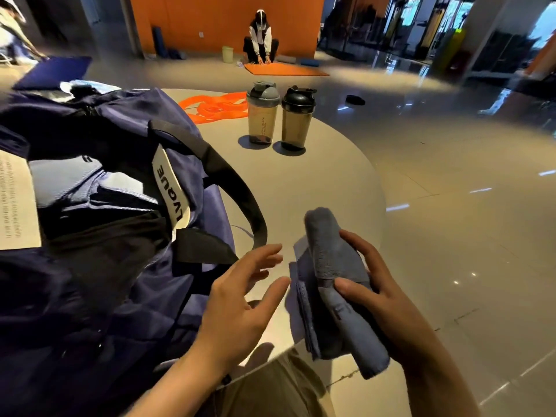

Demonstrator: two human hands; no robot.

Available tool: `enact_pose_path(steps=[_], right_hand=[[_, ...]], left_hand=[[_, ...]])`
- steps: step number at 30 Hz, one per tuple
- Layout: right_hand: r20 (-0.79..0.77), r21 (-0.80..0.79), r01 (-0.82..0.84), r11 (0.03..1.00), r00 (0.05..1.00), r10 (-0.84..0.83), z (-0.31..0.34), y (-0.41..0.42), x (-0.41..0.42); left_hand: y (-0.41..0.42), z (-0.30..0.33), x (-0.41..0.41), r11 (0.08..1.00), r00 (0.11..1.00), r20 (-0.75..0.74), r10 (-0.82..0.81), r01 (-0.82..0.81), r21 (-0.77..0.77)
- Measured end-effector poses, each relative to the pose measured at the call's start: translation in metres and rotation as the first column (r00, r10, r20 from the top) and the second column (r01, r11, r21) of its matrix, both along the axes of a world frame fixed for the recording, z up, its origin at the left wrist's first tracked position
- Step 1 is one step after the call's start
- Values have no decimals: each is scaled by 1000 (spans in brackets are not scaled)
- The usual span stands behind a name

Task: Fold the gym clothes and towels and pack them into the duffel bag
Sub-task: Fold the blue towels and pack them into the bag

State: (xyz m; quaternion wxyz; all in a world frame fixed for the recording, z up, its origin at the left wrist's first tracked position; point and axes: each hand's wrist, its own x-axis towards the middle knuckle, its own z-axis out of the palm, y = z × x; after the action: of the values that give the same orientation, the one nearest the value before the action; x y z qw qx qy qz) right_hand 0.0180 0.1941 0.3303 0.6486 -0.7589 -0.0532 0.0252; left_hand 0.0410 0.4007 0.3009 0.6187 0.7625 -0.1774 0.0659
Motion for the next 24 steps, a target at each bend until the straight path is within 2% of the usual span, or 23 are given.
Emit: enact_pose_path(steps=[2, 4, 5, 7, 9, 13, 16, 22, 24], right_hand=[[17, 161, -1, 987, 1000, -2, 12, 0, -8], [14, 273, 0, 962, 1000, -4, 21, 3, -13], [11, 305, -9, 952, 1000, 6, 24, 5, -15], [20, 250, -28, 968, 1000, 23, 26, 11, -14], [50, 118, -22, 993, 999, 16, 24, 21, -9], [168, -16, -37, 999, 985, 39, 25, 52, 5], [231, -2, -100, 995, 968, 98, 32, 82, 15], [237, -81, -297, 952, 921, 307, 43, 142, 29], [243, -131, -344, 930, 898, 367, 46, 157, 32]], left_hand=[[-4, 4, -3, 989, 988, -142, -56, 36, -141], [-13, 11, -6, 935, 913, -301, -275, 181, -305], [-16, 14, -8, 895, 873, -333, -358, 218, -390], [-18, 21, -11, 849, 880, -267, -393, 235, -474], [-12, 29, -13, 866, 919, -179, -352, 247, -436], [16, 41, -17, 937, 955, -68, -289, 268, -223], [42, 47, -20, 987, 991, -22, -129, 126, -100], [98, 60, -27, 983, 984, 31, 178, -176, -50], [114, 61, -27, 959, 961, 39, 273, -269, -92]])
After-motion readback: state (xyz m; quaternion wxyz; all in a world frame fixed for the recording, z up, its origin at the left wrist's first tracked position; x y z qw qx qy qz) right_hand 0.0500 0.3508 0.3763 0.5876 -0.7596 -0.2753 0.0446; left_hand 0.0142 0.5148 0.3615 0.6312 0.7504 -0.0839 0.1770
